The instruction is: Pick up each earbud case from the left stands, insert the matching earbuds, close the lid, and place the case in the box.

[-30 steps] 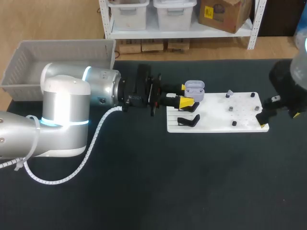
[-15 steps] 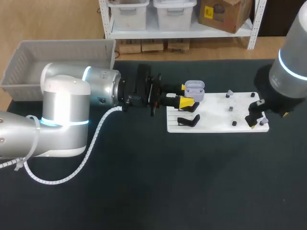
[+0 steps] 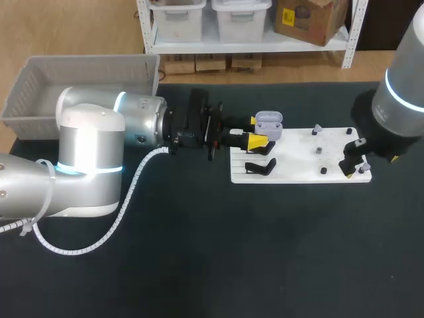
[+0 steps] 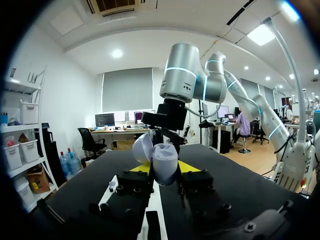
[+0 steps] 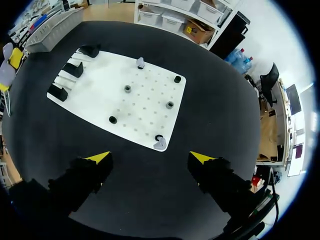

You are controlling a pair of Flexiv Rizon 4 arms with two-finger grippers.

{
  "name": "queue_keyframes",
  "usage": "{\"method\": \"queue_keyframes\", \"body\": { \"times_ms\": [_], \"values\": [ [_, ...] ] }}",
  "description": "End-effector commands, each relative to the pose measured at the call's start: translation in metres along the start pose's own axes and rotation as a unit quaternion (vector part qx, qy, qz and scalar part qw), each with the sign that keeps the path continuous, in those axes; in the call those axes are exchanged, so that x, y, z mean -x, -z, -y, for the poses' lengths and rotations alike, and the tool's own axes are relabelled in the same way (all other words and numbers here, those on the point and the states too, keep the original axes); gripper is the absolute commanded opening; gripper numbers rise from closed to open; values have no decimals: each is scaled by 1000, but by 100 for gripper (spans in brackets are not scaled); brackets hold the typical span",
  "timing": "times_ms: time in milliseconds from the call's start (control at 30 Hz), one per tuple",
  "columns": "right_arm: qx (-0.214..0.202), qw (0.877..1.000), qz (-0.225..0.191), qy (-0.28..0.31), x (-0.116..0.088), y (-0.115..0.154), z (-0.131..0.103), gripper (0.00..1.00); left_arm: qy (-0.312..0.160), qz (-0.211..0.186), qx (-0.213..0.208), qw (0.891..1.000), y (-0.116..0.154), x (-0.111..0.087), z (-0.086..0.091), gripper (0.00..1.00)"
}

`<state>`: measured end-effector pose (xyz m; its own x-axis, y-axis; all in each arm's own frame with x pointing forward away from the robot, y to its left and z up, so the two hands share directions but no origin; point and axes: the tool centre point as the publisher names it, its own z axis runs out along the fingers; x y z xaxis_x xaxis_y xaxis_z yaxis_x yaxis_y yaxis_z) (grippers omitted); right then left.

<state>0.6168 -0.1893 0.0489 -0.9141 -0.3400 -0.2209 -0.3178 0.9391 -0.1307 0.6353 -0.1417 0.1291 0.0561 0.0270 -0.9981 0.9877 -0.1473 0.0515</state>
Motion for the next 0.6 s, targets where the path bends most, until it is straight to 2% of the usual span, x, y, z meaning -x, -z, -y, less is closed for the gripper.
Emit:
{"method": "queue_keyframes", "body": {
  "times_ms": [33, 300, 567, 600],
  "values": [
    [-3, 1000, -1, -1, 8, 0, 3, 100, -2, 2, 3, 1000, 0, -1, 1, 0],
    [9, 999, -13, 37, 13, -11, 1, 100, -2, 2, 3, 1000, 0, -1, 1, 0],
    [-3, 998, -34, 47, 12, -27, 5, 100, -2, 2, 3, 1000, 0, -1, 1, 0],
    [-6, 998, -35, 48, 12, -28, 6, 96, -2, 2, 3, 1000, 0, -1, 1, 0]
  ]
}}
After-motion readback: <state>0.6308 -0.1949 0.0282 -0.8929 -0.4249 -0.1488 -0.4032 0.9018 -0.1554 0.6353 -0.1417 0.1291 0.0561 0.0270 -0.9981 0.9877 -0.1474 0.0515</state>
